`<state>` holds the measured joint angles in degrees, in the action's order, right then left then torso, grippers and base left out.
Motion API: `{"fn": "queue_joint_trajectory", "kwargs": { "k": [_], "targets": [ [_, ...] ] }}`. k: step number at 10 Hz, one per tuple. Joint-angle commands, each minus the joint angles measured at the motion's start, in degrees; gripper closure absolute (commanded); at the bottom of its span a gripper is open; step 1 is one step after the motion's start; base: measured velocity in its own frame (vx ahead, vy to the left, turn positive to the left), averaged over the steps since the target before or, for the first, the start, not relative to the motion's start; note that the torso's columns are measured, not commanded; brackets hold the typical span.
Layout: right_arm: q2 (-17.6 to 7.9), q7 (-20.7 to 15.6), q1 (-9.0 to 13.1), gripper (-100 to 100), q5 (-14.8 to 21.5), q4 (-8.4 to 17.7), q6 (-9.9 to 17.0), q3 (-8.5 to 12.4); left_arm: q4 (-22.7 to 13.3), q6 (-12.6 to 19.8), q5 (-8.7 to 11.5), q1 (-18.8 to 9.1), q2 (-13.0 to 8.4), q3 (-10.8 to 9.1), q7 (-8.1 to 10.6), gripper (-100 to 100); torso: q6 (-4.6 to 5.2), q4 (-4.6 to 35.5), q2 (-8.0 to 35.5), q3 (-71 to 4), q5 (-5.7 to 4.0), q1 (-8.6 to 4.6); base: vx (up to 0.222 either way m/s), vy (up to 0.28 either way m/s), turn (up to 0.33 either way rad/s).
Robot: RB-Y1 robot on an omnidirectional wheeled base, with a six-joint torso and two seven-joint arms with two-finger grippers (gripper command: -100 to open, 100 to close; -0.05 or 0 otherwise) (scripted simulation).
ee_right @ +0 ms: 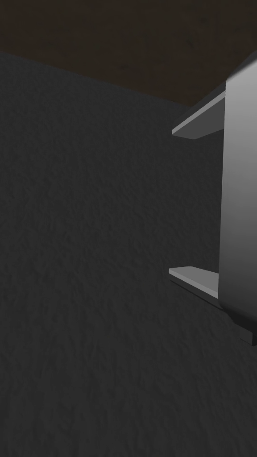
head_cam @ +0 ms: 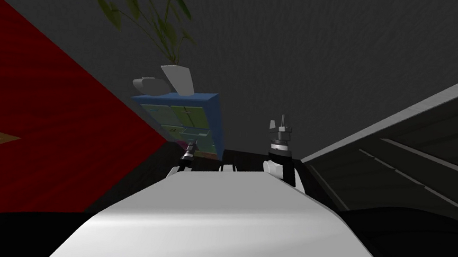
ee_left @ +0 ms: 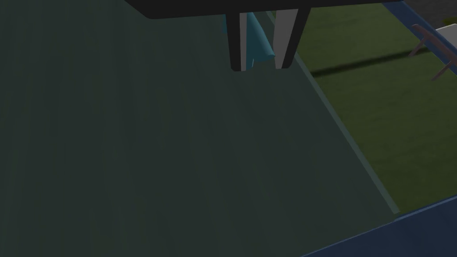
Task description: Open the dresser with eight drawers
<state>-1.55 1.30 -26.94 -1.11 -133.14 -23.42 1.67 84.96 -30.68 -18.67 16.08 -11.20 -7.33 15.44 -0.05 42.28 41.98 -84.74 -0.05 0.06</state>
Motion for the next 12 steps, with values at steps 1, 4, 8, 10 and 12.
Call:
{"fn": "queue_joint_trajectory", "kwargs": {
  "k": [1, 4, 8, 10, 12],
  "targets": [
    [0.0, 0.0, 0.0, 0, 0.0, 0.0, 0.0, 0.0, 0.9, -0.1, -0.2, 1.2, -0.5, 0.17, 0.71, 100, -0.01, -0.1, 0.2, 0.1, 0.04, -0.06, -0.181, 0.038, 0.034],
    [0.0, 0.0, 0.0, 0, 0.0, 0.0, 0.0, 0.0, 4.6, 3.2, -0.2, 1.6, -2.5, 0.06, 3.00, -100, 0.03, -0.1, 0.1, 0.1, 0.05, -0.07, -0.095, -0.001, -0.020],
    [0.0, 0.0, 0.0, 0, 0.0, 0.0, 0.0, 0.0, 9.0, 7.6, -0.1, 1.9, -5.2, -0.36, 6.01, -100, 0.06, 0.0, 0.3, 0.2, 0.03, -0.08, -0.003, -0.032, -0.026],
    [0.0, 0.0, 0.0, 0, 0.0, 0.0, 0.0, 0.0, 11.2, 9.7, 0.0, 2.1, -6.6, -0.57, 7.51, -100, 0.05, 0.0, 0.4, 0.2, 0.06, -0.03, -0.023, -0.028, -0.025],
    [0.0, 0.0, 0.0, 0, 0.0, 0.0, 0.0, 0.0, 11.6, 10.3, -0.1, 2.5, -6.8, -0.45, 7.78, -100, 0.03, 0.2, 0.5, 0.3, -0.14, -0.20, -0.019, -0.015, -0.017]
  ]
}}
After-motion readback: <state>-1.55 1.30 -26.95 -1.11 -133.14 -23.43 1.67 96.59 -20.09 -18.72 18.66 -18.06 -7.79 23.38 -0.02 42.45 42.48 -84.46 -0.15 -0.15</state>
